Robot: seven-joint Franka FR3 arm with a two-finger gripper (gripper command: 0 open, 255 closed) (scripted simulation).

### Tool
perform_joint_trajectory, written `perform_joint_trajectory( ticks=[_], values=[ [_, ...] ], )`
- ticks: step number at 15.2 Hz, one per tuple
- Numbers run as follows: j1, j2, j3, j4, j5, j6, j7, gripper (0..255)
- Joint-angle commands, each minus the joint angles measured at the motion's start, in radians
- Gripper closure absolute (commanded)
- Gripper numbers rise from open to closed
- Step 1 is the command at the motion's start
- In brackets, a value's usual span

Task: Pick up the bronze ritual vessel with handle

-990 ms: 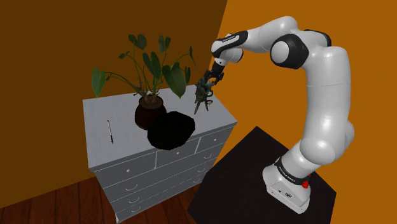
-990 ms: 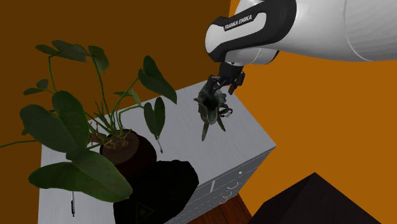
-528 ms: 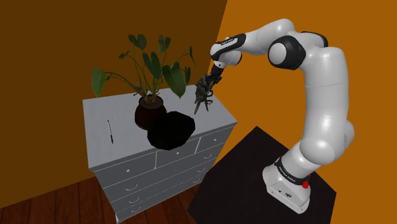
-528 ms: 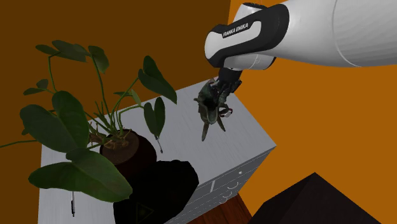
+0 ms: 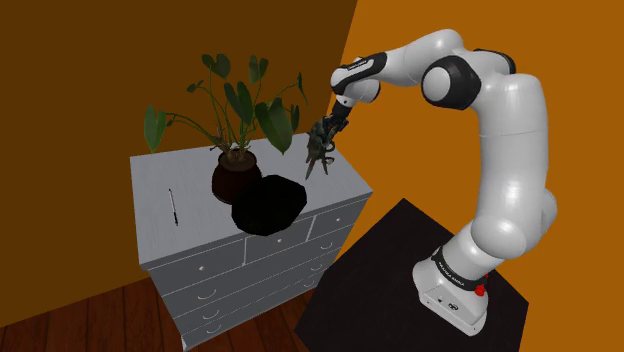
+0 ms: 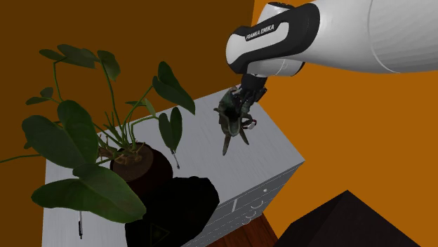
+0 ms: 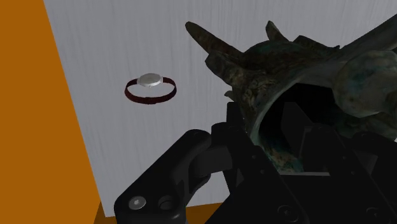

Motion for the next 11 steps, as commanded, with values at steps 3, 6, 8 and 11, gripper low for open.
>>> perform_joint_trajectory(
  ticks=[3,6,8,11],
  values=[
    [0.004,-0.030,-0.007,0.000,-0.011,-0.029,0.011,255],
    [0.008,-0.053,-0.013,0.003,-0.020,-0.055,0.021,255],
    [0.010,-0.069,-0.017,0.006,-0.026,-0.072,0.027,255],
    [0.012,-0.090,-0.022,0.013,-0.035,-0.100,0.037,255]
  ],
)
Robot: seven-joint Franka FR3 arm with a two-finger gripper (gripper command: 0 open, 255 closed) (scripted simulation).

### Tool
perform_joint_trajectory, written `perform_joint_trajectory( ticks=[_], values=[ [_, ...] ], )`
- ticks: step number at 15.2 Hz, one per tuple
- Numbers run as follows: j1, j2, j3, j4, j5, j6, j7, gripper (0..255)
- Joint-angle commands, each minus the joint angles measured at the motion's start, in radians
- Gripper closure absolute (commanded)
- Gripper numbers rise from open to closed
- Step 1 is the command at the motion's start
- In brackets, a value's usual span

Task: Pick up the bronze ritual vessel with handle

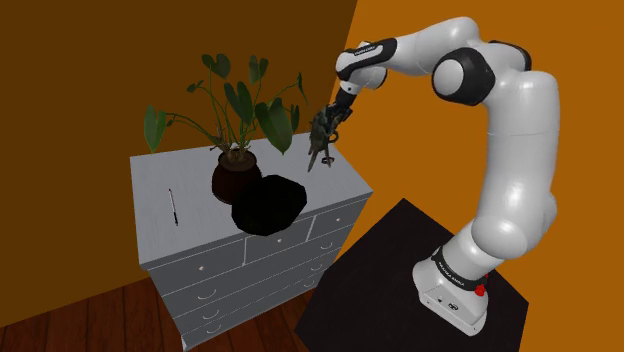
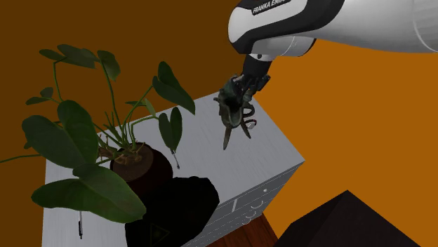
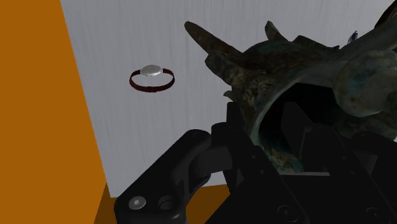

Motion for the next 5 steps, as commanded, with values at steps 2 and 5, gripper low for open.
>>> perform_joint_trajectory(
  ticks=[2,5],
  values=[
    [0.002,-0.022,-0.005,0.008,-0.009,-0.028,0.009,255],
    [0.003,-0.030,-0.007,0.012,-0.012,-0.039,0.013,255]
  ],
)
